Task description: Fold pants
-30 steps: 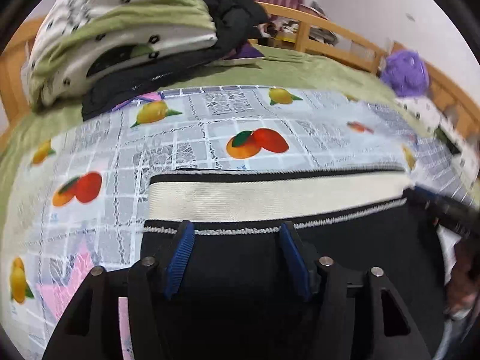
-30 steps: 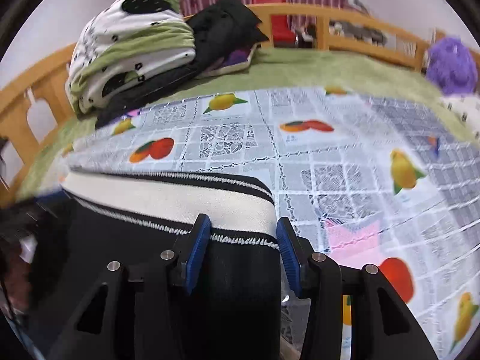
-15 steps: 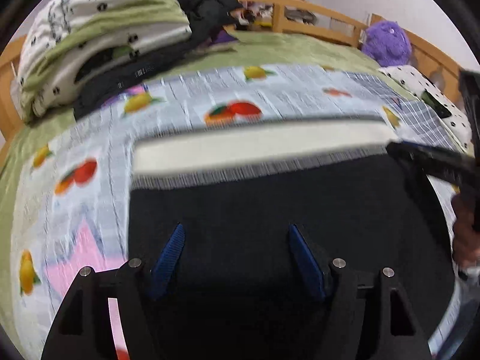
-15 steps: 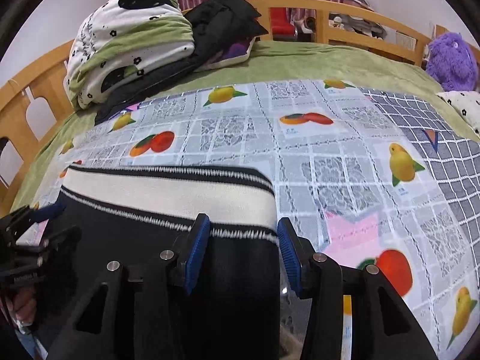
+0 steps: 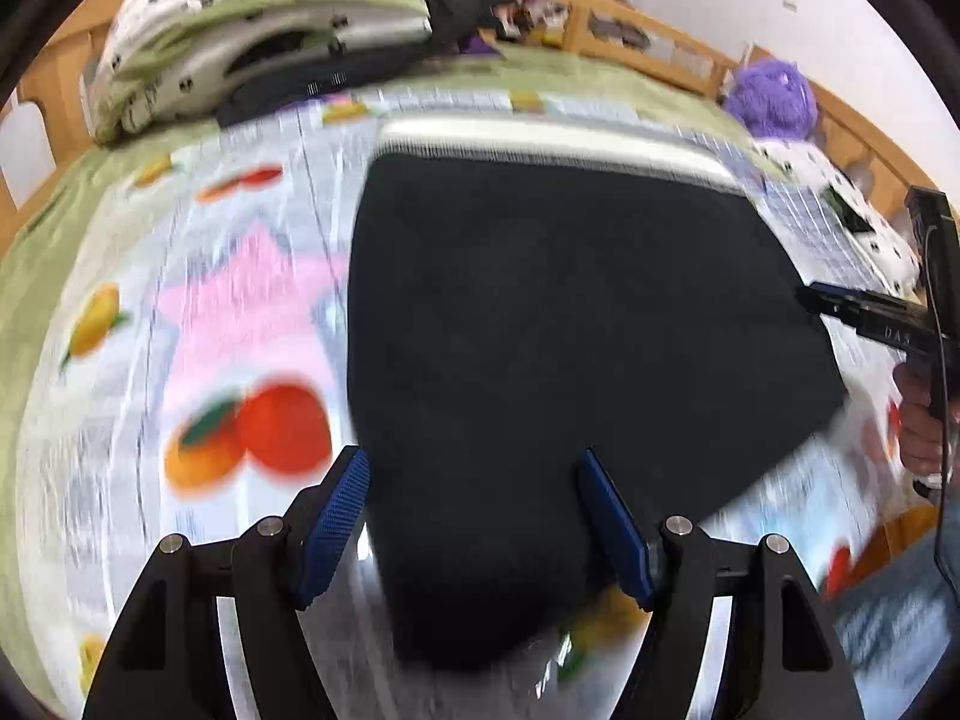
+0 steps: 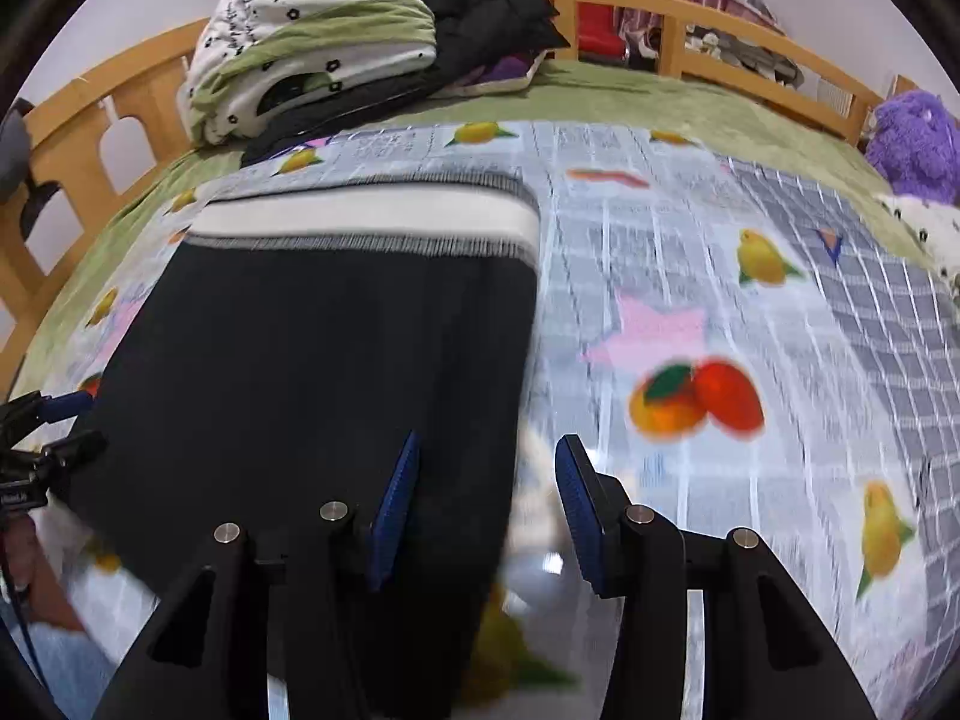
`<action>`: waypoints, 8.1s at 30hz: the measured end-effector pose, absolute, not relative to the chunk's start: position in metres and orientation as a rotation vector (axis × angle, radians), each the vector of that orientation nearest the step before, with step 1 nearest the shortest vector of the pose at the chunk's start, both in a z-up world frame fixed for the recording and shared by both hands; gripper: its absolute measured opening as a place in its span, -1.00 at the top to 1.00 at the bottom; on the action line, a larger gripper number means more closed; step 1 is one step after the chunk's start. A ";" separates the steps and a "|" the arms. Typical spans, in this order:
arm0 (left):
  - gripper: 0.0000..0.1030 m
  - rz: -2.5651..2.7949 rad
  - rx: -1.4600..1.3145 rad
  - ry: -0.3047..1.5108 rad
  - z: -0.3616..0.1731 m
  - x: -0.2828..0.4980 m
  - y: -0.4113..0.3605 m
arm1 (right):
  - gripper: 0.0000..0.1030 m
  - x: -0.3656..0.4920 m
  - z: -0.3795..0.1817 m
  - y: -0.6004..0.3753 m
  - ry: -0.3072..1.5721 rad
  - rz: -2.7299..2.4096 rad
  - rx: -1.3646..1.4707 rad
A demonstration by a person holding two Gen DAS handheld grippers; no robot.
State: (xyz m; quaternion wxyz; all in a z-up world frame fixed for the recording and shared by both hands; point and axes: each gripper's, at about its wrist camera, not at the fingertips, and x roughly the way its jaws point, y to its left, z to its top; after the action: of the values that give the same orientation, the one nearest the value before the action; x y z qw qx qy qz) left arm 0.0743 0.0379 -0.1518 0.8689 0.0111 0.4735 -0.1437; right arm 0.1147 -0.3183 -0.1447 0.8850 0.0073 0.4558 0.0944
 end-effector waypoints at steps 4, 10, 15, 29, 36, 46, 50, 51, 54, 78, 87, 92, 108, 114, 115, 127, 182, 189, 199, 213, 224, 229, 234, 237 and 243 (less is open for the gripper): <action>-0.38 -0.278 0.071 1.005 -0.157 0.048 0.045 | 0.11 0.083 -0.152 -0.314 0.946 0.199 -0.049; -0.29 -0.243 0.003 0.934 -0.123 0.030 0.050 | 0.10 0.060 -0.131 -0.316 0.935 0.254 0.034; -0.29 -0.261 -0.016 0.912 -0.106 0.045 0.031 | 0.10 0.057 -0.115 -0.301 0.861 0.252 0.020; -0.33 -0.184 0.000 0.990 -0.149 0.061 0.031 | -0.08 0.078 -0.151 -0.297 0.974 0.212 0.035; -0.32 -0.273 -0.091 1.023 -0.157 0.038 0.072 | -0.08 0.080 -0.139 -0.300 0.945 0.187 0.017; 0.08 -0.320 0.026 0.989 -0.163 0.022 0.068 | -0.04 0.095 -0.142 -0.310 0.978 0.175 0.080; 0.75 -0.290 0.042 0.960 -0.159 0.032 0.059 | 0.10 0.094 -0.143 -0.305 0.978 0.176 0.056; 0.76 -0.297 0.000 0.920 -0.152 0.029 0.062 | 0.13 0.093 -0.142 -0.305 0.977 0.177 0.049; 0.76 -0.322 -0.067 0.847 -0.142 0.018 0.071 | 0.18 0.090 -0.141 -0.306 0.970 0.179 0.049; 0.25 -0.300 -0.166 0.922 -0.142 0.069 0.051 | 0.13 0.096 -0.143 -0.301 1.024 0.186 -0.014; 0.19 -0.376 -0.189 0.894 -0.131 0.060 0.066 | 0.15 0.125 -0.120 -0.320 0.930 0.150 0.064; 0.16 -0.349 -0.215 0.875 -0.115 0.113 0.056 | 0.15 0.178 -0.115 -0.314 0.881 0.107 0.149; -0.18 -0.297 -0.028 0.857 -0.132 0.264 -0.011 | 0.25 0.275 -0.151 -0.295 0.913 0.071 0.031; -0.20 -0.299 -0.027 0.872 -0.137 0.271 -0.015 | 0.27 0.284 -0.161 -0.296 0.931 0.070 0.043; -0.20 -0.300 -0.023 0.872 -0.137 0.269 -0.014 | 0.27 0.283 -0.161 -0.296 0.926 0.068 0.039; -0.23 -0.383 0.001 1.043 -0.137 0.173 -0.003 | 0.14 0.231 -0.127 -0.297 0.954 0.136 0.059; -0.56 -0.114 -0.071 0.719 -0.028 -0.052 -0.012 | -0.88 -0.066 -0.034 -0.259 0.706 -0.038 0.020; -0.56 -0.110 -0.070 0.713 -0.027 -0.053 -0.010 | -0.88 -0.063 -0.035 -0.252 0.712 -0.027 0.023; -0.56 -0.109 -0.074 0.715 -0.027 -0.053 -0.008 | -0.88 -0.060 -0.037 -0.250 0.722 -0.030 0.041; -0.56 -0.108 -0.067 0.711 -0.028 -0.055 -0.005 | -0.88 -0.058 -0.038 -0.251 0.723 -0.032 0.045; -0.56 -0.109 -0.068 0.711 -0.028 -0.055 -0.005 | -0.88 -0.058 -0.039 -0.249 0.725 -0.031 0.035; -0.56 -0.109 -0.067 0.711 -0.028 -0.055 -0.004 | -0.88 -0.058 -0.039 -0.249 0.724 -0.032 0.035; -0.56 -0.109 -0.068 0.711 -0.028 -0.055 -0.004 | -0.88 -0.058 -0.039 -0.249 0.725 -0.031 0.034; -0.56 -0.110 -0.069 0.711 -0.028 -0.055 -0.004 | -0.88 -0.058 -0.039 -0.249 0.724 -0.031 0.034; -0.56 -0.108 -0.068 0.711 -0.028 -0.055 -0.004 | -0.88 -0.058 -0.039 -0.249 0.726 -0.032 0.037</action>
State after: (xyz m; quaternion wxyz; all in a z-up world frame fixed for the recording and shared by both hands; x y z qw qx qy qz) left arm -0.0550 -0.0040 -0.0279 0.9355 -0.0335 0.3477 -0.0529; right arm -0.0578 -0.2491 -0.0390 0.9346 0.0179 0.3549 -0.0157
